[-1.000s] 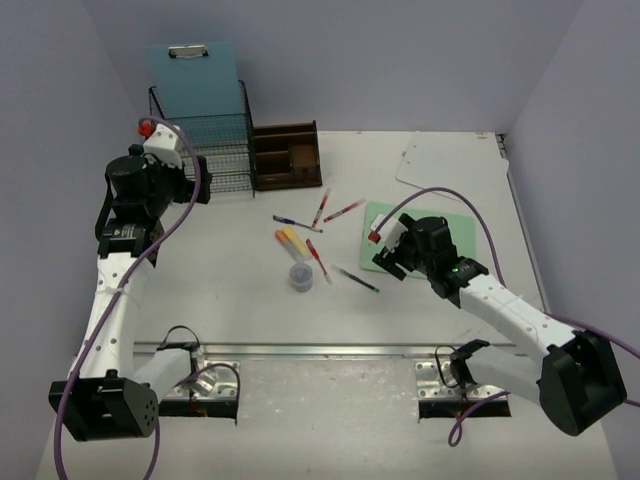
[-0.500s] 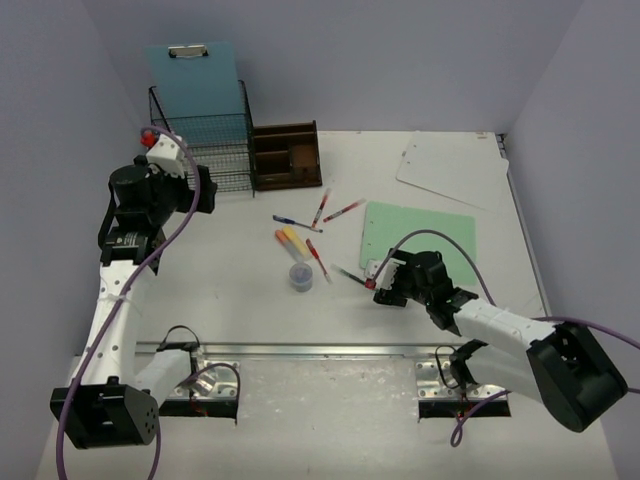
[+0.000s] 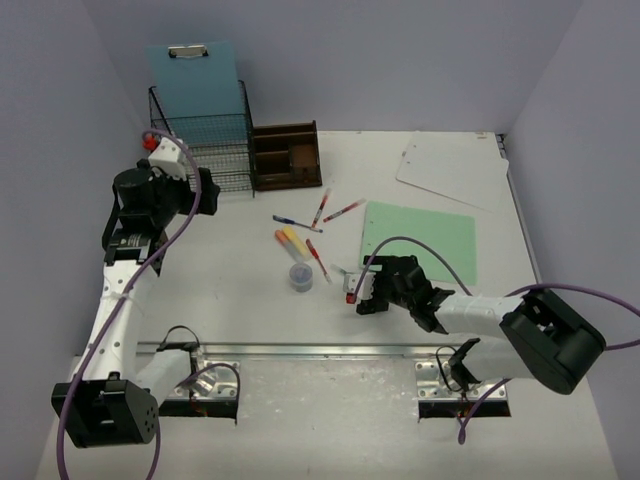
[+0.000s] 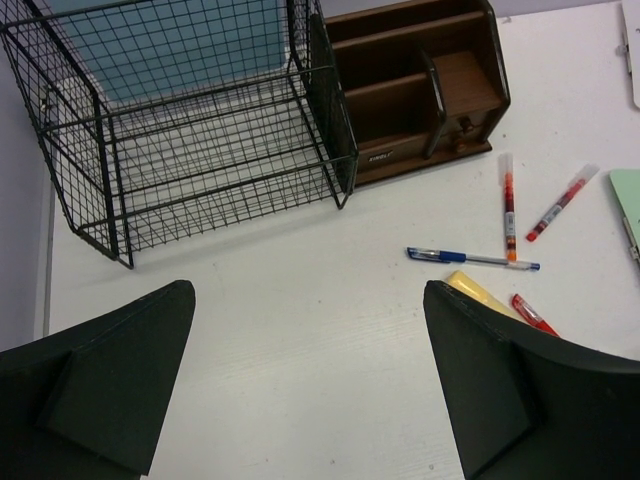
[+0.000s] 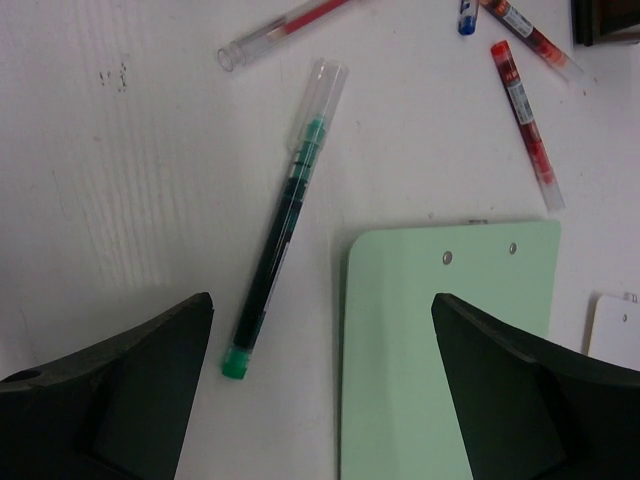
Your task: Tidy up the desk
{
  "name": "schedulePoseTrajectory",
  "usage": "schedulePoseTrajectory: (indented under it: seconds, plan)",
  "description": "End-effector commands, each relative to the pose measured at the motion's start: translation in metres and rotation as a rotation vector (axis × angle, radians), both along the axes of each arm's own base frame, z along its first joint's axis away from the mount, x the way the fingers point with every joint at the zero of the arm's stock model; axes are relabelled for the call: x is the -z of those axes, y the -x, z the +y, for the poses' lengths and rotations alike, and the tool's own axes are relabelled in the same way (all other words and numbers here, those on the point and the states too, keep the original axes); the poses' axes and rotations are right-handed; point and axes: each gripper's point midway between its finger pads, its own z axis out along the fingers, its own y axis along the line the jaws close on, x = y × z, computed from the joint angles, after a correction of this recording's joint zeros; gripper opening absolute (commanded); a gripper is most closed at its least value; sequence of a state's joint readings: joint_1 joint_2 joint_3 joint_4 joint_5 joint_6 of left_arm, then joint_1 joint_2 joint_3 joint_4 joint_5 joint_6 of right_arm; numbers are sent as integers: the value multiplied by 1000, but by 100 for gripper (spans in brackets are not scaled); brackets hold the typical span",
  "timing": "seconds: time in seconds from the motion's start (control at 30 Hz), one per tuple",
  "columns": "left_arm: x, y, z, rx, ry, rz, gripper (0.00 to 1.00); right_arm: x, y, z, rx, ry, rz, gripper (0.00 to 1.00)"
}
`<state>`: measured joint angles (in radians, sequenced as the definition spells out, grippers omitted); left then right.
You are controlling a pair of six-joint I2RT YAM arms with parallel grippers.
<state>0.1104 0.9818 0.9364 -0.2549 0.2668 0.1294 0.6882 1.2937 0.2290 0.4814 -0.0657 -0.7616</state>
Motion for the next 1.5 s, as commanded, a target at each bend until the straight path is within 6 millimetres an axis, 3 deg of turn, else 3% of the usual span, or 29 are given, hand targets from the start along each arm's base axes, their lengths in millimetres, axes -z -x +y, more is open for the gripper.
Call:
schedulePoseTrajectory:
  seconds: [0.0,0.27,0.53,0.6,0.73,0.87,1.0,1.23,1.47]
  plan:
    - [-9,-5,-3,11,13,-50,96,-14,-12,18,-14,-30,-44,93]
    - [-6,-7,-5,22,14,-52,97,-22,-31,24,51,-32,-36,93]
    - [1,-2,-4,26,-8,-61,96,-62,-26,30,90,-158,-7,92]
    - [4,-2,-4,26,-2,-56,96,-77,-39,28,173,-173,-13,90]
    - [5,-4,-6,26,19,-51,97,-89,-66,24,323,-163,-19,84]
    - [5,-7,-3,10,21,-43,96,-85,-78,22,446,-137,15,76]
    - [10,-7,2,-14,13,-27,97,-65,-83,15,595,-46,82,68]
    - [19,-4,9,-43,2,-3,97,-36,-72,34,645,85,142,67]
    - [23,4,20,-66,-23,1,98,-2,-75,17,752,224,136,67]
